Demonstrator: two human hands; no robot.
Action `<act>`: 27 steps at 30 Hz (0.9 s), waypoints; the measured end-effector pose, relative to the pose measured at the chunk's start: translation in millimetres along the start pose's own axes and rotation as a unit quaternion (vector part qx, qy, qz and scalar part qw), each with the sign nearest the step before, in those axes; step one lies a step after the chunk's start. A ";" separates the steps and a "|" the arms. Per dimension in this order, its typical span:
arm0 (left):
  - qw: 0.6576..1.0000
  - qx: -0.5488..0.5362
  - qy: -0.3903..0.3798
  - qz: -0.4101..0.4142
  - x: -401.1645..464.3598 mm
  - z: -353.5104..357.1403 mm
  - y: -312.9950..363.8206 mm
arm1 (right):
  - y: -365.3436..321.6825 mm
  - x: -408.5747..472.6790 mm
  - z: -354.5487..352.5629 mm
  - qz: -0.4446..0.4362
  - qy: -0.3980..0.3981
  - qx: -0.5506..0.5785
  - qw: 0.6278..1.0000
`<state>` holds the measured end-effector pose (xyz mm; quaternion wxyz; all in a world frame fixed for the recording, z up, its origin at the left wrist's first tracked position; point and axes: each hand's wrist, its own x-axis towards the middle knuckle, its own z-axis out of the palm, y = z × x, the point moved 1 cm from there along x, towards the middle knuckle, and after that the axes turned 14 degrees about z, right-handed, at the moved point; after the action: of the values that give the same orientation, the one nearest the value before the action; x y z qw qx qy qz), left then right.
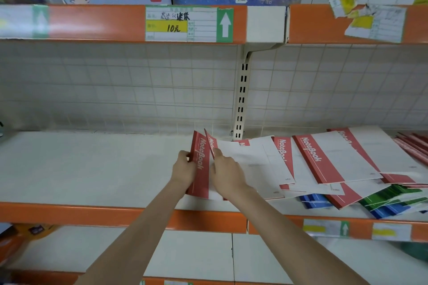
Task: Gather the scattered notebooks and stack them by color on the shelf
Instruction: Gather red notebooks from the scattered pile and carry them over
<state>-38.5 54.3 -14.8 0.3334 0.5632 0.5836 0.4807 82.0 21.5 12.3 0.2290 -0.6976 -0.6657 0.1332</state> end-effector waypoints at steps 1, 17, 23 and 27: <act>0.999 -0.041 -0.002 -0.020 0.9 -0.4 1.1 | -1.9 -0.6 1.0 -0.005 0.000 0.007 1.000; 0.996 -0.062 0.000 -0.059 5.0 -15.8 -10.5 | 32.8 0.8 -1.1 0.126 -0.058 -0.167 0.976; 0.995 -0.057 0.029 -0.071 6.0 -33.8 -15.8 | 45.7 3.8 -1.7 0.174 -0.126 -0.236 0.948; 0.995 -0.045 0.042 -0.076 4.6 -42.7 -22.2 | 47.5 4.3 -0.8 0.208 -0.094 -0.238 0.944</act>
<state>-86.4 53.1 -21.5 0.3691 0.4812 0.6158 0.5030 123.9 25.2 -10.1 -0.0395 -0.8388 -0.5369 0.0806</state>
